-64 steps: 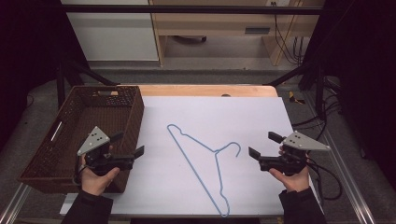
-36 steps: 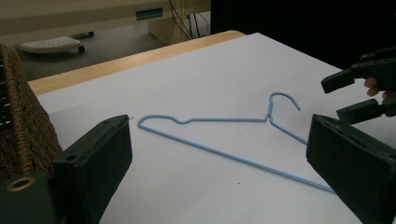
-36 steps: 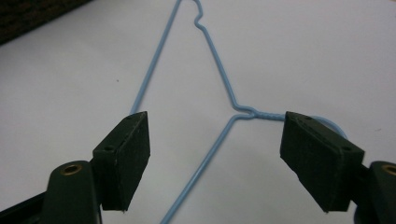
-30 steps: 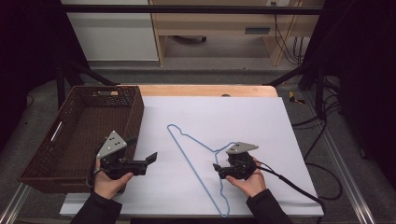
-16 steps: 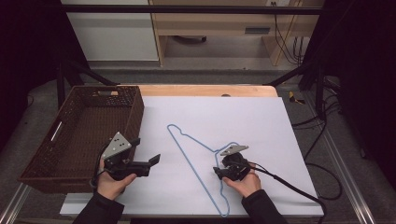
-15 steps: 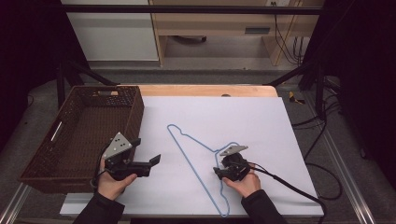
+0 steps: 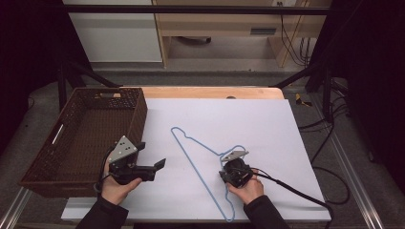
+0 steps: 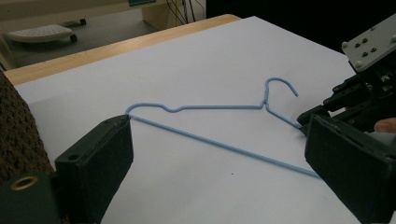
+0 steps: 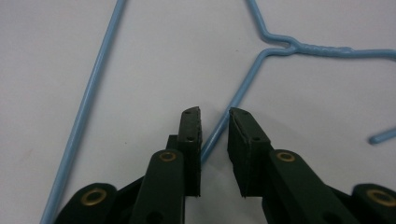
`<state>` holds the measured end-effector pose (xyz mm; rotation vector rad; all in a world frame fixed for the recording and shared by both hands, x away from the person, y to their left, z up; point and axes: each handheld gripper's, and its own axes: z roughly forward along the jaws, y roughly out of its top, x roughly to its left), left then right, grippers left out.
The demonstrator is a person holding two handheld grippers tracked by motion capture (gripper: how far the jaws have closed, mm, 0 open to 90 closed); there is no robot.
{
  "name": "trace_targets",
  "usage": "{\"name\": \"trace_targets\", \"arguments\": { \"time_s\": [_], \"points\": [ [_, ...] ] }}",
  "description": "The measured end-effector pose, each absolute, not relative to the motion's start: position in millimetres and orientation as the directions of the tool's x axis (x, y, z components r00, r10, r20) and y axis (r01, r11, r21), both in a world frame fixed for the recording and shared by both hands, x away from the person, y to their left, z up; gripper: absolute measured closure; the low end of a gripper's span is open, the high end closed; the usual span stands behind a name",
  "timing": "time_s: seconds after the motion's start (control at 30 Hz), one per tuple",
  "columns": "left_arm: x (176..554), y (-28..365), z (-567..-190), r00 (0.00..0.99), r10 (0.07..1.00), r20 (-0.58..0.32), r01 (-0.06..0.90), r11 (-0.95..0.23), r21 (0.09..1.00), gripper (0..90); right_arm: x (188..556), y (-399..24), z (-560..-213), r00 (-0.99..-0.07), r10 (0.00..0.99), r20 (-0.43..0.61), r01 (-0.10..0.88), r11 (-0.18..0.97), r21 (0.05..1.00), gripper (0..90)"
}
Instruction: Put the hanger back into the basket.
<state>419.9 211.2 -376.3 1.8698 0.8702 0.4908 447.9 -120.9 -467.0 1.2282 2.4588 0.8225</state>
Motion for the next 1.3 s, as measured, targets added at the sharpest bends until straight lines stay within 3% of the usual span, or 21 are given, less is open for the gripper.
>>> {"name": "trace_targets", "arguments": {
  "time_s": [0.07,0.43,1.3],
  "points": [
    [420.0,210.2,-377.0,0.662,0.749,-0.041,0.359,-0.268,0.894,7.7,448.9,-121.8,-467.0,-0.61,0.792,0.018,0.642,0.481,0.597,80.5],
    [419.8,209.0,-378.1,0.663,0.748,-0.041,0.36,-0.27,0.893,7.7,451.1,-123.1,-465.1,-0.602,0.797,0.053,0.664,0.463,0.587,84.1],
    [420.2,205.8,-381.1,0.668,0.743,-0.041,0.367,-0.282,0.886,7.8,451.5,-120.2,-465.1,-0.563,0.825,0.048,0.685,0.434,0.585,85.1]
  ]
}}
